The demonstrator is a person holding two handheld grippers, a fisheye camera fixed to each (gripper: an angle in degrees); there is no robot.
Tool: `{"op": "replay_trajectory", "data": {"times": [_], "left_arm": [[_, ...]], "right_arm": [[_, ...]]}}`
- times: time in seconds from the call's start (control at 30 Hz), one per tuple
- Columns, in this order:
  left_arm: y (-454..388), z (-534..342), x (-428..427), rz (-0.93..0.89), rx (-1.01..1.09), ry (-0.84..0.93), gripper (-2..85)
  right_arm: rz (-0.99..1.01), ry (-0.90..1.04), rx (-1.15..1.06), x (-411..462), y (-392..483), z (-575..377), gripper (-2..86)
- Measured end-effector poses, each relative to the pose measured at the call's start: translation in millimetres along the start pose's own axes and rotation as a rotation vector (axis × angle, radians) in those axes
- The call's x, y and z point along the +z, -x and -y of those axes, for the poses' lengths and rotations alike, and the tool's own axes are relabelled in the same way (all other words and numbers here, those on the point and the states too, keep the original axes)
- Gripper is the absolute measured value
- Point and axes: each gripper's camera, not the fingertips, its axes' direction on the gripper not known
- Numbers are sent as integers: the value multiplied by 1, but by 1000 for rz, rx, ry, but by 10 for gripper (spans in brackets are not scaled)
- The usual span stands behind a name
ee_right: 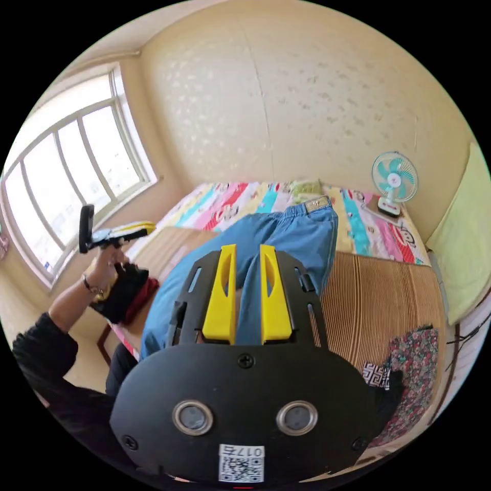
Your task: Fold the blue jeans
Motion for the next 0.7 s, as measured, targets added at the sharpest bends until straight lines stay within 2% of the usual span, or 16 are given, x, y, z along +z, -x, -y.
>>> {"op": "replay_trajectory", "data": {"times": [0.07,0.1,0.2,0.3,0.4,0.43,0.53,0.57,0.6,0.63,0.7], "left_arm": [[25,-63,45,-47,-36,153,73],[40,-103,67,-78,-73,244,77],[71,-197,82,-129,-203,342,88],[79,-267,69,-219,-335,339,104],[65,-311,64,-232,-361,378,113],[61,-318,64,-226,-365,387,112],[44,-334,58,-227,-362,328,58],[39,-335,64,-257,-354,385,11],[37,-338,63,-286,-378,411,3],[38,-339,57,-324,-392,395,-1],[55,-353,20,-591,-435,190,-6]], "right_arm": [[45,231,-46,83,7,-91,89],[83,268,-42,99,10,-113,90],[332,390,-2,154,39,-206,99],[460,468,63,188,82,-270,113],[408,496,168,198,109,-319,105],[382,406,227,185,111,-336,92],[451,339,325,173,110,-361,54],[543,438,305,181,111,-361,39],[584,485,296,184,111,-360,35],[648,494,276,175,109,-356,29],[729,412,213,142,107,-347,25]]}}
